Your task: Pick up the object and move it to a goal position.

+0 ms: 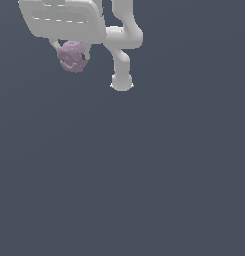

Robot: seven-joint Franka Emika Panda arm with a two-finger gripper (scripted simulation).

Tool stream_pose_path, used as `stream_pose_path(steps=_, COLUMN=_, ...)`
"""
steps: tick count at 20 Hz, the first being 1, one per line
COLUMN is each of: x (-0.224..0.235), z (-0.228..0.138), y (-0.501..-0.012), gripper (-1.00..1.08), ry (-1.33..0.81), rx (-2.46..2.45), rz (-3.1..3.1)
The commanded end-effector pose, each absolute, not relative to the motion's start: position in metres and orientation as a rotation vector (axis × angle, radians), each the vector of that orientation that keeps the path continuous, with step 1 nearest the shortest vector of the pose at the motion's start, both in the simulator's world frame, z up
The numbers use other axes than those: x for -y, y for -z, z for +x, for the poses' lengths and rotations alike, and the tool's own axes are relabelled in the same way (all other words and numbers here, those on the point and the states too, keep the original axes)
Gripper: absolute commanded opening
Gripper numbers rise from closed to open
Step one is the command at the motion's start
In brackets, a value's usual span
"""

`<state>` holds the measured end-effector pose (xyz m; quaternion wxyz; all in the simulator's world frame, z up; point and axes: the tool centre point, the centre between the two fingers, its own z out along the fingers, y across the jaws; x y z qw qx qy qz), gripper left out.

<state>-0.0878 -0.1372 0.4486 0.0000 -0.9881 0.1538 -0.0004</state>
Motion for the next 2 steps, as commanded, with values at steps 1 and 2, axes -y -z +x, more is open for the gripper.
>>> stream_pose_path(steps=1, x=0.1378, z=-0.0878, y=-0.4519, gripper=-1.00, ry=0.000, rx=-0.483, rz=-3.104)
stream_pose_path(steps=2, x=0.1379, z=-0.0878, y=-0.4521, gripper=-1.00, ry=0.000, rx=-0.483, rz=-3.104)
